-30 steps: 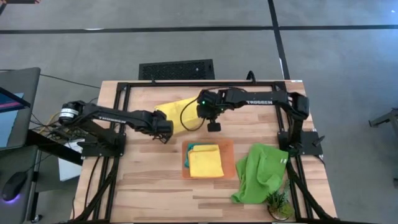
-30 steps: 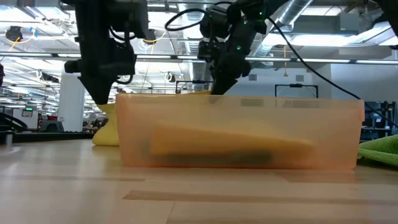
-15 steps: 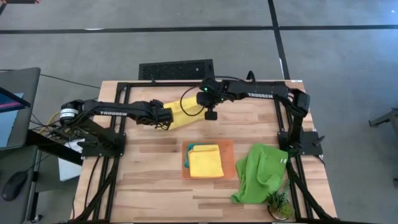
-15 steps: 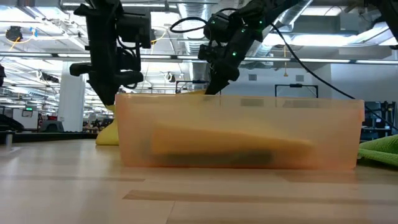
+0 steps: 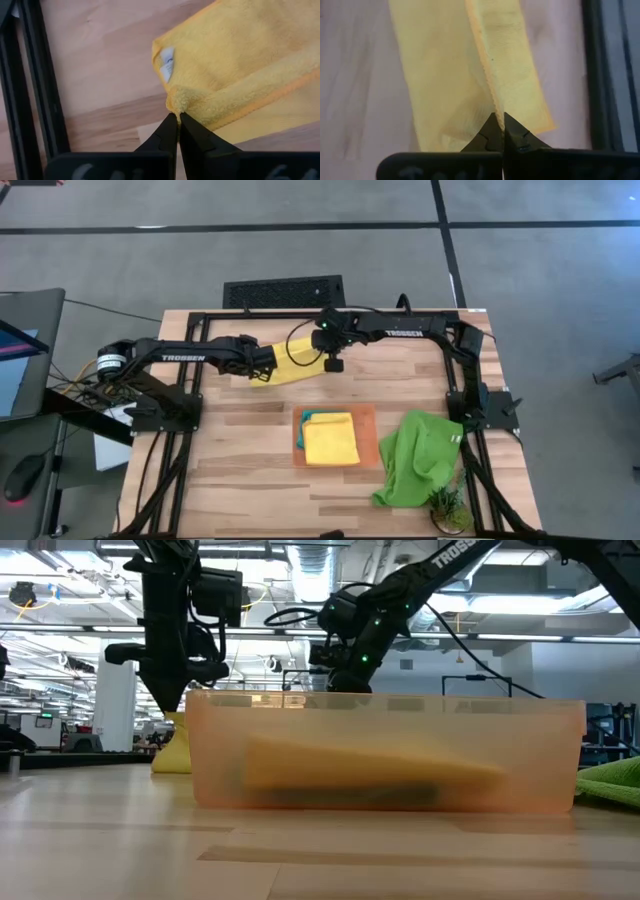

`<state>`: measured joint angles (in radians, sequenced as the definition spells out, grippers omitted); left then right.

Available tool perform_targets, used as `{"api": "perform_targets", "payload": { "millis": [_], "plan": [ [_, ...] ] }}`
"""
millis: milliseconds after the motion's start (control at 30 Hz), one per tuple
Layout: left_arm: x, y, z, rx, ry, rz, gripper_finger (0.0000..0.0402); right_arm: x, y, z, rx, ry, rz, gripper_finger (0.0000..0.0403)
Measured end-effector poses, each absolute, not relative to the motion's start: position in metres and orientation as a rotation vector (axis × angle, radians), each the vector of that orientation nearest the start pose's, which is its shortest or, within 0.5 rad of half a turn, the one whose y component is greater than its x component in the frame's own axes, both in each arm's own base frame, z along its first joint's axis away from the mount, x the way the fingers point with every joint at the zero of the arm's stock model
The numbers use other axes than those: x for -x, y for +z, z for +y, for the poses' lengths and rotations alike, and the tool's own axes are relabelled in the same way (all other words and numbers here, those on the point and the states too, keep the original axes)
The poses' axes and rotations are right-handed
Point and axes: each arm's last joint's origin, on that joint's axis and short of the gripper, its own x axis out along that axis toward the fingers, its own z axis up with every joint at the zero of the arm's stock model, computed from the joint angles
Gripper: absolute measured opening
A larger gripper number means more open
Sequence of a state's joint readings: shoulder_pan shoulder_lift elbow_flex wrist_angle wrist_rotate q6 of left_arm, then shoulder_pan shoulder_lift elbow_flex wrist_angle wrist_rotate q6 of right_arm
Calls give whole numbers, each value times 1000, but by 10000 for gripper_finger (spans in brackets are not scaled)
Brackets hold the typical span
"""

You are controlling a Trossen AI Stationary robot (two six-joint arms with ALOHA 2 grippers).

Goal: Fold microfiber towels
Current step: Fold the yellow towel

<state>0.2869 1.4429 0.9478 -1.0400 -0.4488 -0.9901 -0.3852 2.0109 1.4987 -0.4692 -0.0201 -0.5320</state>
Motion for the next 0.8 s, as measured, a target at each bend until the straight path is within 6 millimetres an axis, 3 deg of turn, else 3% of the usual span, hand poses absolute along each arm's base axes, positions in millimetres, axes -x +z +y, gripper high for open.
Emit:
{"api": "perform_targets", "payload": {
  "millis": [133, 333, 800],
  "plan": [
    [-219, 207, 82, 624, 1302, 1103, 0, -396, 193, -165, 280, -79, 1027, 5],
    [-215, 189, 88, 638, 1324, 1059, 0, -396, 194, -170, 285, -104, 1021, 5],
    [-209, 188, 93, 661, 1350, 1083, 0, -395, 194, -170, 290, -116, 1028, 38]
  ]
}}
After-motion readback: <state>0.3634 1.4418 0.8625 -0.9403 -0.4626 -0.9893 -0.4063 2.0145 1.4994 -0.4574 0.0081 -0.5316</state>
